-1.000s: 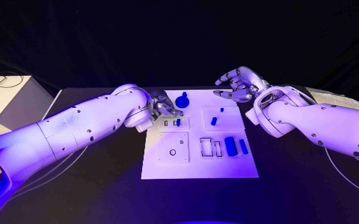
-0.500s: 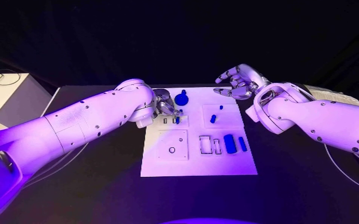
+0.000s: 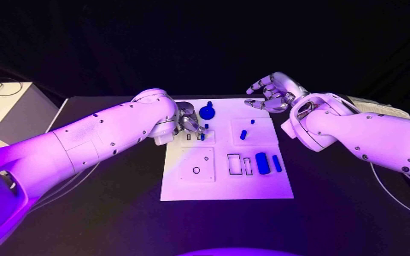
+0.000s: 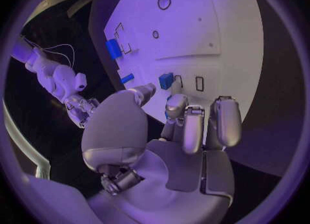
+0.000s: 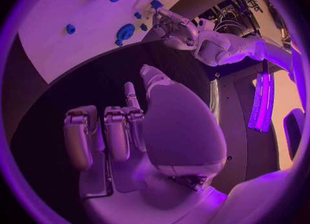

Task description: Assemble the parts on the task board

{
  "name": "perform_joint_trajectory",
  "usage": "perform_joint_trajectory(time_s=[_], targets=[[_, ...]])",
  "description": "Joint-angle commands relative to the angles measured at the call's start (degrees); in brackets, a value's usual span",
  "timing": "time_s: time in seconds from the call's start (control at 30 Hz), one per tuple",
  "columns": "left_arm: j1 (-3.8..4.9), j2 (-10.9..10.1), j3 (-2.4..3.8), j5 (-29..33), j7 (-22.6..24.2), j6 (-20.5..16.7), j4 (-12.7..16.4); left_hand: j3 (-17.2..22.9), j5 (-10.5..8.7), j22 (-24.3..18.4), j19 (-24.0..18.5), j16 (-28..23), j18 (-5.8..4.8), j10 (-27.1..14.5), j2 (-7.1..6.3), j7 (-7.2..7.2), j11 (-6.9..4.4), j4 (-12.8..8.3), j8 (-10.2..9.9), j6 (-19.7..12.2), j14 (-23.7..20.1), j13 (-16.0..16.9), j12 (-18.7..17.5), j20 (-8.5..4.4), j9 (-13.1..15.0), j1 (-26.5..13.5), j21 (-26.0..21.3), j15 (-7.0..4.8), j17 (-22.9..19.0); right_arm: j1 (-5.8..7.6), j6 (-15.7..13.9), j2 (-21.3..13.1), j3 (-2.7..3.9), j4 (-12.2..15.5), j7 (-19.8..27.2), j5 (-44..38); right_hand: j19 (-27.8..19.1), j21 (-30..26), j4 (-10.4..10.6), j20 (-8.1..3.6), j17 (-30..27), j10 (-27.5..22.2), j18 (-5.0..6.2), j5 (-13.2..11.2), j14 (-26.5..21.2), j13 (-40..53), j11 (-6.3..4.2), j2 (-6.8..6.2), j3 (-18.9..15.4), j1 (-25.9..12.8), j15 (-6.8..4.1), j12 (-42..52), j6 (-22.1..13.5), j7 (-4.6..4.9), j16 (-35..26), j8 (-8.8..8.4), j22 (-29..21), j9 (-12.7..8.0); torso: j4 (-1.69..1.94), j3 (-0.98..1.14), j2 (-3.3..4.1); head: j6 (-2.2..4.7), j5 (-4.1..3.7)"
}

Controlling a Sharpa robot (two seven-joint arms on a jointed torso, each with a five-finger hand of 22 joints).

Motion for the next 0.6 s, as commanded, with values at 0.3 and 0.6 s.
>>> perform_joint_trajectory(time_s=[0.3, 0.6], targets=[[0.07, 0.7, -0.12, 0.4, 0.0, 1.2, -0.4, 0.2, -0.19, -0.2, 0.0, 0.1, -0.45, -0.7, 0.07, -0.29, -0.29, -0.3, 0.6, -0.2, 5.0, -0.8, -0.3, -0.09, 0.7, 0.3, 0.2, -0.48, 12.2, 0.02, 1.0, 0.2, 0.04, -0.1, -0.1, -0.6, 6.0, 0.3, 0.1, -0.29, 15.1, 6.0, -0.83, 0.3, 6.1, 15.1, -0.29, -0.28, 0.2, -0.3, -0.28, 0.1, -0.6, 0.00, 0.2, 0.13, 15.1, 0.1, 0.01, -0.04, 0.02, -0.21, -0.09], [0.05, 1.1, -0.21, 0.8, 0.0, 1.7, -1.0, 1.4, -0.18, -0.2, -0.1, 0.1, -0.44, -0.9, -0.03, -0.42, -0.43, -0.6, 1.1, -0.6, 5.0, -0.9, -0.4, -0.22, 1.5, 1.6, 0.2, -0.61, 12.2, 0.02, 1.1, 0.2, 0.04, -0.1, -0.2, -0.6, 6.0, 0.3, 0.1, -0.29, 15.1, 6.0, -0.83, 0.3, 6.1, 15.1, -0.29, -0.28, 0.2, -0.3, -0.28, 0.1, -0.6, 0.00, 0.2, 0.13, 15.1, 0.1, 0.02, -0.04, 0.11, -0.43, -0.15]])
